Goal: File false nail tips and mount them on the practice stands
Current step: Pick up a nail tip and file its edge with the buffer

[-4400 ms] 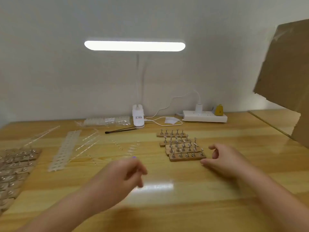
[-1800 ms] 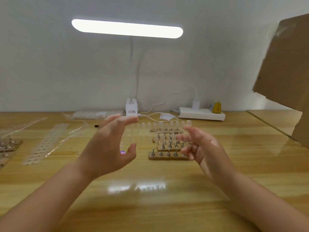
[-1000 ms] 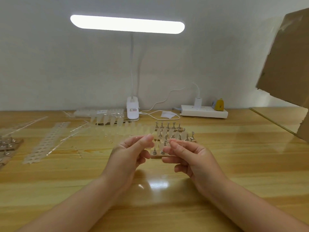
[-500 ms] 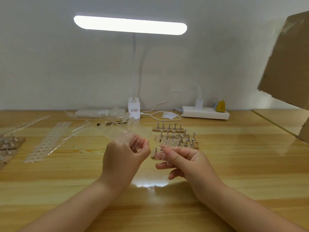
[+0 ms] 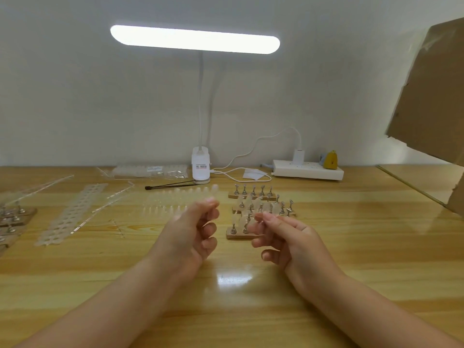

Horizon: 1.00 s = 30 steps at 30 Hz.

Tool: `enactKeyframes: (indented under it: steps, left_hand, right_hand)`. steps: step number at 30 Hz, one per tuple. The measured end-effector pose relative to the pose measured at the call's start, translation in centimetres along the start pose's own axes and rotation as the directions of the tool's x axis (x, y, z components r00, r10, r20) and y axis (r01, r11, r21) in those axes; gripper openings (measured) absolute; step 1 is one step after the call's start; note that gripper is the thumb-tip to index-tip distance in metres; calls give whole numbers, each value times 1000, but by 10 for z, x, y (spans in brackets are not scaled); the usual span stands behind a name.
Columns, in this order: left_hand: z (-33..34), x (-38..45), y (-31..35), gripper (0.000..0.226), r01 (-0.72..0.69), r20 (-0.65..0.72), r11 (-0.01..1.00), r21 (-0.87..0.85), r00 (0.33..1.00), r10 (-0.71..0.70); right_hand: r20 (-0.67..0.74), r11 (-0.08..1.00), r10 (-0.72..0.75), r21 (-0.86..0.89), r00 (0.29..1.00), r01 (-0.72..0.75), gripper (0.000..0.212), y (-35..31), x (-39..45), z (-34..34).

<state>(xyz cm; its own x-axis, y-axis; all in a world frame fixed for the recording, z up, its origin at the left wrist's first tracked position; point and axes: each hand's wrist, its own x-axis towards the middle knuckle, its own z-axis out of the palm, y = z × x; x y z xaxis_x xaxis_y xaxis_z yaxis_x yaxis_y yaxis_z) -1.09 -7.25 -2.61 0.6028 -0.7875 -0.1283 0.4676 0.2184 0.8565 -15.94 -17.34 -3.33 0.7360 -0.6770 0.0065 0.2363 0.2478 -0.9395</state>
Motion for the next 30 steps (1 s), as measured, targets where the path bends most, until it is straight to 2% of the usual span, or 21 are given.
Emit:
enactKeyframes:
  steps: [1, 5, 8, 13, 17, 20, 24, 30]
  left_hand:
    - [0, -1, 1, 19, 3, 16, 1000, -14, 1000, -2]
    - [9, -12, -1, 16, -109, 78, 976, 188, 992, 96]
    - [17, -21, -13, 20, -129, 144, 971, 201, 984, 101]
    - [18, -20, -21, 8, -27, 143, 995, 95, 990, 13]
    - [16, -17, -19, 17, 18, 108, 998, 54, 994, -24]
    - [16, -19, -21, 14, 56, 151, 984, 172, 985, -82]
    - [14, -22, -23, 27, 100, 166, 923, 372, 971, -172]
    - [13, -18, -22, 27, 111, 137, 907, 405, 974, -181]
  right_hand:
    - [-22, 999, 7, 36, 1000, -6, 27, 0, 1, -1]
    - [-80, 1000, -8, 15, 997, 9, 36, 2, 2, -1]
    - [-58, 1000, -12, 1, 998, 12, 42, 7, 2, 3]
    - [80, 994, 4, 109, 997, -13, 32, 11, -1, 7]
    - [161, 989, -5, 146, 987, -19, 28, 7, -2, 9]
    - [143, 995, -34, 102, 989, 19, 24, 7, -4, 10]
    - [92, 996, -33, 91, 995, 24, 24, 8, -4, 8]
    - [121, 999, -33, 24, 992, 31, 32, 9, -5, 11]
